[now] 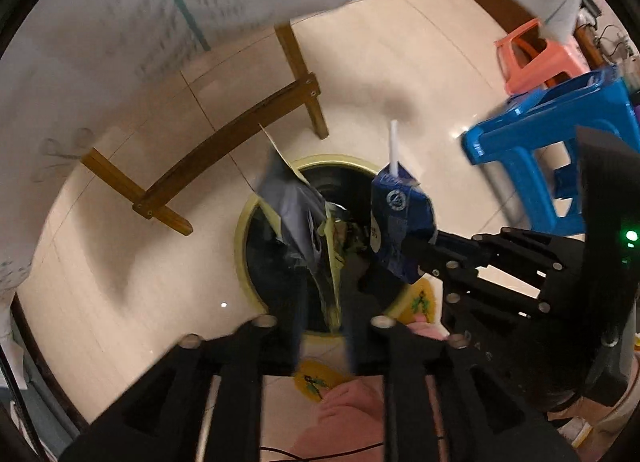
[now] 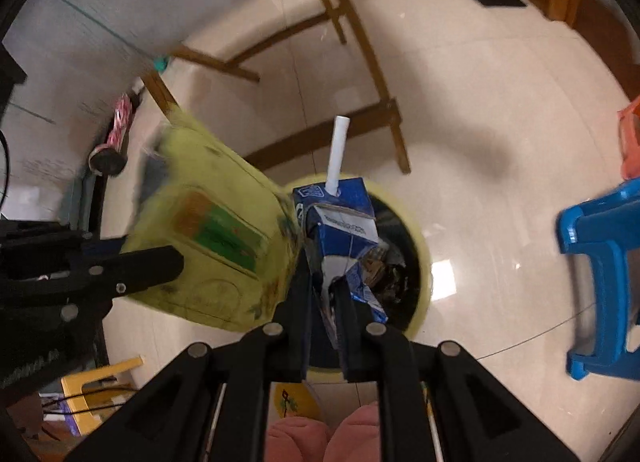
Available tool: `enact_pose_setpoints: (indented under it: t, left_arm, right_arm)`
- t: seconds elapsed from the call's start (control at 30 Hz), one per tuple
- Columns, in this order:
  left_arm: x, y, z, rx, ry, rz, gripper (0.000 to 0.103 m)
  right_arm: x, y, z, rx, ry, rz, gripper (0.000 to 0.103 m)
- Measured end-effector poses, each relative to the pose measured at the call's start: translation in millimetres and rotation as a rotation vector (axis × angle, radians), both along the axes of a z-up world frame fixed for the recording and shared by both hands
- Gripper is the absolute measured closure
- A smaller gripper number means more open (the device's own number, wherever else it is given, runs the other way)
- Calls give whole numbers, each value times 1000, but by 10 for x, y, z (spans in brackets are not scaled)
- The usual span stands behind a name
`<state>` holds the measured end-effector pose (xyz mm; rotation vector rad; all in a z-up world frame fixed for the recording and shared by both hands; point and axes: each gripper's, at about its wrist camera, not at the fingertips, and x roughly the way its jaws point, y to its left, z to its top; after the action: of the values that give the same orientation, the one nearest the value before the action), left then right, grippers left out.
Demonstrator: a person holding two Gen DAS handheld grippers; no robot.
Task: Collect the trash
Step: 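Open both tools over the bin to drop bag and carton, then raise both tools back over the table toward the remaining trash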
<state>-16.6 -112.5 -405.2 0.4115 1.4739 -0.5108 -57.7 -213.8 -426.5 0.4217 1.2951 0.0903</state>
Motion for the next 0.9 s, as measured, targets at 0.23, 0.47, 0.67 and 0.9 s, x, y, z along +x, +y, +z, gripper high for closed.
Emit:
enact_pose_setpoints:
  t: [0.23,0.47,0.67,0.9]
  left_arm:
    - [126,148,-125,6,-71,25,28]
    - [197,300,-8,1,-123,124,27]
    - [141,392,149,-8,-142,175,22]
    - [-1,489,608,-19,-153,196,17]
  right_arm:
    - [179,87,-269,-27,29,30,66]
    - [223,89,-136,-61,-7,34,60]
    - [234,77,35,-71,-11,4,57]
    - [159,114,449,-87,-11,-17,51]
